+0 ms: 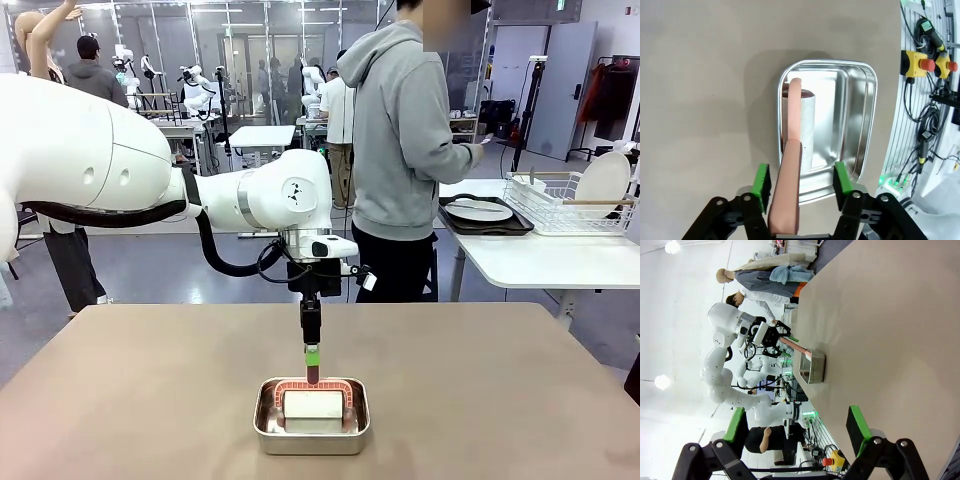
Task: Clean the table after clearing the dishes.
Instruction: When the right (or left) Handle tray is removed, use the right hand (or left hand) to clean the right (or left) side of the table with the Lint Roller.
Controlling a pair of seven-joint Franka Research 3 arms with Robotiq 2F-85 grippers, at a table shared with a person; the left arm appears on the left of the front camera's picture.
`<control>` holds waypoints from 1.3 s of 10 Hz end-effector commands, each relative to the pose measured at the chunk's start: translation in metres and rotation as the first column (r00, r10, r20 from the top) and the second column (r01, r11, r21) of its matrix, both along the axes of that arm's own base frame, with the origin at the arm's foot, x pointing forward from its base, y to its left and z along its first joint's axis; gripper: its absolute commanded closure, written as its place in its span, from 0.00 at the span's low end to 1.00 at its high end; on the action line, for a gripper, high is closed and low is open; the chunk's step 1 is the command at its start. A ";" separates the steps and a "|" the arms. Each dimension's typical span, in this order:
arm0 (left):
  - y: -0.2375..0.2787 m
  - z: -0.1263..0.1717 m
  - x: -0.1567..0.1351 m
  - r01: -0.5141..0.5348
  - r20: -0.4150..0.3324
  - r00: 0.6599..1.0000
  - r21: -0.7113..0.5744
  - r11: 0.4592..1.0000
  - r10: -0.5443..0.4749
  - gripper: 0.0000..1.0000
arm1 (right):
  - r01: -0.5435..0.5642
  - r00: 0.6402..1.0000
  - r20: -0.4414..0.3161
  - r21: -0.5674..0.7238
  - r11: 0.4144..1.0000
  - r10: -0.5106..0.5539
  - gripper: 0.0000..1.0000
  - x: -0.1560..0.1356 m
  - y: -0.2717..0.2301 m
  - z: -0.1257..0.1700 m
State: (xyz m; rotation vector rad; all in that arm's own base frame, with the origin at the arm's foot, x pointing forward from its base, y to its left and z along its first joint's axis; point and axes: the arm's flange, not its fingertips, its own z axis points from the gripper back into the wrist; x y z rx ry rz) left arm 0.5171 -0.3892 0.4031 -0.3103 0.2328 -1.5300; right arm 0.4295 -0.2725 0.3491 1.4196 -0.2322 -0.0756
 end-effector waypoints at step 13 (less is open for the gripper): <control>0.099 0.119 -0.046 -0.645 0.167 0.761 0.093 0.758 0.627 0.90 | -0.003 1.000 0.008 0.002 1.000 0.003 0.00 -0.001 0.002 0.005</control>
